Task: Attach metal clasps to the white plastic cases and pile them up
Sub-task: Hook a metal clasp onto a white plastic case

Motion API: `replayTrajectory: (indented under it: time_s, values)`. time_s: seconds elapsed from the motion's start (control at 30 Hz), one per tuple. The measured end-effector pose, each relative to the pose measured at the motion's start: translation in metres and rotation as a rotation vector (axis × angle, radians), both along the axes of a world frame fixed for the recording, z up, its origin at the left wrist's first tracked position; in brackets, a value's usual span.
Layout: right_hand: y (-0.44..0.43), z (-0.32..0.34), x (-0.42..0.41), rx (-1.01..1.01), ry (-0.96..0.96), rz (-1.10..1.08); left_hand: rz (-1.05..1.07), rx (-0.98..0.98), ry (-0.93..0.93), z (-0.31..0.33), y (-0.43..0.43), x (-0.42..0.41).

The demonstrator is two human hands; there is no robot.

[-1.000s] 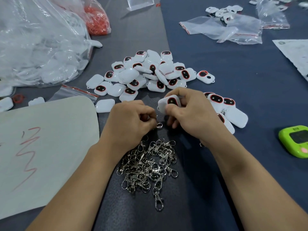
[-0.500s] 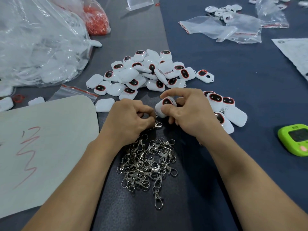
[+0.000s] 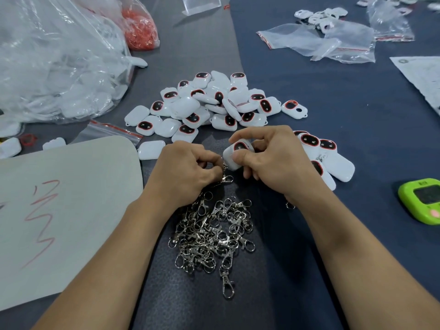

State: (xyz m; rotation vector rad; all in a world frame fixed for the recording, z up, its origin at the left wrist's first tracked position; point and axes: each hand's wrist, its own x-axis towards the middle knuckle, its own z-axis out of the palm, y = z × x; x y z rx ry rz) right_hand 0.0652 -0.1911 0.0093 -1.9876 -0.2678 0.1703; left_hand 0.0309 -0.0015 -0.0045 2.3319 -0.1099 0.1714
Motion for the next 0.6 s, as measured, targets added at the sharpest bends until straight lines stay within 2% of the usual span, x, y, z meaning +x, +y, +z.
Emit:
replayTrajectory:
  time_s: [0.47,0.6]
  values:
    - [0.003,0.012,-0.007,-0.136,-0.073,0.025,0.049,-0.053,0.1,0.003,-0.002,-0.002]
    - [0.004,0.011,-0.01,-0.112,-0.062,0.009,0.087,-0.069,0.11,0.004,-0.004,-0.004]
